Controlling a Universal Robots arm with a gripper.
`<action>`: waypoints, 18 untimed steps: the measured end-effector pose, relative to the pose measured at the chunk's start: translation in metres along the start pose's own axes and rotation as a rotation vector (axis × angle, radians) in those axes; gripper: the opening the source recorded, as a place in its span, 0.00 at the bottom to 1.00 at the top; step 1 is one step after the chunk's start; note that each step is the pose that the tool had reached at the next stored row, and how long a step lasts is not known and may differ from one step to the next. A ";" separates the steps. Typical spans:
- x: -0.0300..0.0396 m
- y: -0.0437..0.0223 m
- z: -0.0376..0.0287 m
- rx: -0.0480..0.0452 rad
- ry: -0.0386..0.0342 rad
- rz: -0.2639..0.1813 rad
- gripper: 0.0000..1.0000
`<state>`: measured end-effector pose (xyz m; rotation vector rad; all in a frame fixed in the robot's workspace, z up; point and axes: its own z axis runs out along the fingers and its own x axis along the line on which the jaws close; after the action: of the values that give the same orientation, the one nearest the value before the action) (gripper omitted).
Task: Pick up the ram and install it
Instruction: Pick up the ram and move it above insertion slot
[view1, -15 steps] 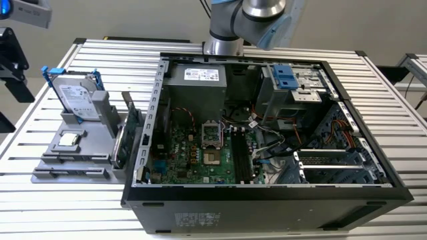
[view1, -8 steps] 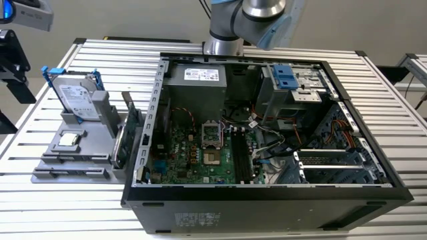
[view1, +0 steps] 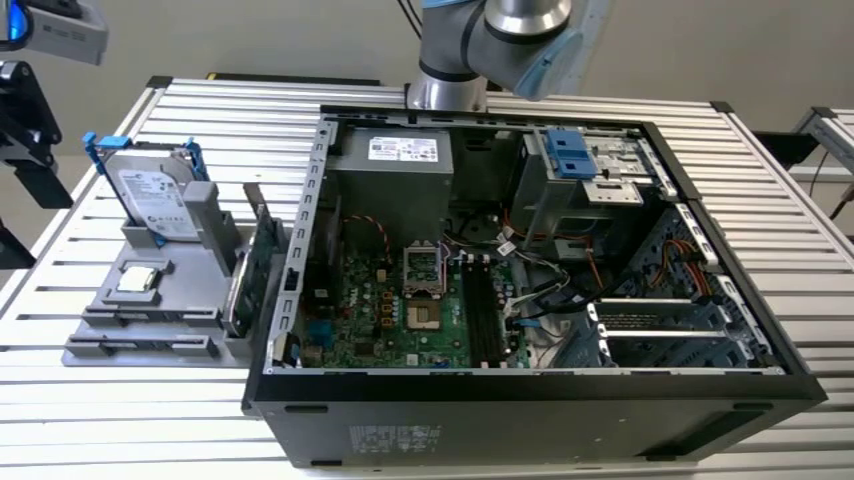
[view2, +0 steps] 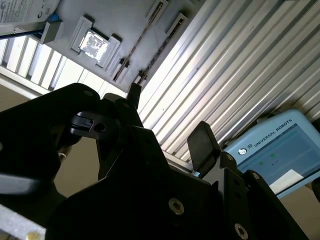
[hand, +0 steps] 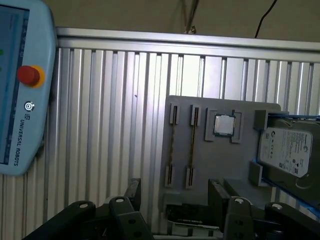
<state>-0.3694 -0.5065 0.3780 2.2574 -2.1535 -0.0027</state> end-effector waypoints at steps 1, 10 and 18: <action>0.0000 0.0000 0.0007 -0.0004 -0.0002 0.000 1.00; -0.0001 -0.0001 0.0062 -0.0009 0.0001 0.000 1.00; -0.0008 -0.0002 0.0124 -0.0010 0.0002 0.000 1.00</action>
<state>-0.3694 -0.5059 0.3657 2.2568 -2.1530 -0.0036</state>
